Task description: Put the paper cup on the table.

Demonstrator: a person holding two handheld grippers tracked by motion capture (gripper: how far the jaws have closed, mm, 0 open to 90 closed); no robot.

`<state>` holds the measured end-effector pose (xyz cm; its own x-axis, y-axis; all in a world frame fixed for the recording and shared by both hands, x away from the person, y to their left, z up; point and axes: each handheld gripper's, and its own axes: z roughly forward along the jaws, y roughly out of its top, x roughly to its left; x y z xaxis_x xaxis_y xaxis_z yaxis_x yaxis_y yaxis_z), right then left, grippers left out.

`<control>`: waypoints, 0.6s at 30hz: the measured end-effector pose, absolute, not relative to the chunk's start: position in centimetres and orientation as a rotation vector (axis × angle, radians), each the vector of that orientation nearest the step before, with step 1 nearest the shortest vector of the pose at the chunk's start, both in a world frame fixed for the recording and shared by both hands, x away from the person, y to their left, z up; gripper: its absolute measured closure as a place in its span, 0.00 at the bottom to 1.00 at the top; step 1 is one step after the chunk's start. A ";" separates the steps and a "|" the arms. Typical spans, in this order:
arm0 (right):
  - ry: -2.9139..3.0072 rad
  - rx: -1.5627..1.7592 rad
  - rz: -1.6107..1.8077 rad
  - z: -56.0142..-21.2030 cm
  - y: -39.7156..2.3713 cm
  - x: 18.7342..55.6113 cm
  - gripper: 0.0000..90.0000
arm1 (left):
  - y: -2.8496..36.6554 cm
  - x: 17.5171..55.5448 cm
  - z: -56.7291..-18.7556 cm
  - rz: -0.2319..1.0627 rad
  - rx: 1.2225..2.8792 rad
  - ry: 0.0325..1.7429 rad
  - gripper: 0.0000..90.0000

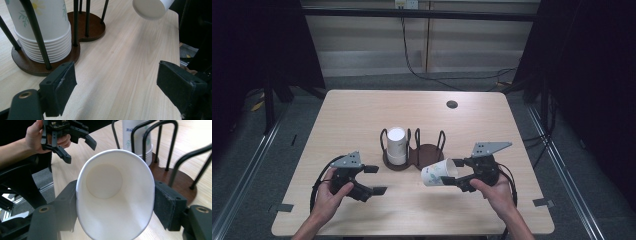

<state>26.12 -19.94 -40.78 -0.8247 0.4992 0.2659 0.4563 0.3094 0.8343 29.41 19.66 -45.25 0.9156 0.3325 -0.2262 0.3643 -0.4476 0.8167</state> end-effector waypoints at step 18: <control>2.483 0.987 1.481 -39.6 -22.7 26.6 0.32 | 20.2 29.4 -45.3 -0.027 2.091 0.506 0.18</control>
<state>26.59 -22.75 -39.62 -0.7877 0.5663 0.2425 0.4825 0.3225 0.8144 29.38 20.23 -45.26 0.9142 0.3430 -0.2158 0.3644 -0.4627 0.8082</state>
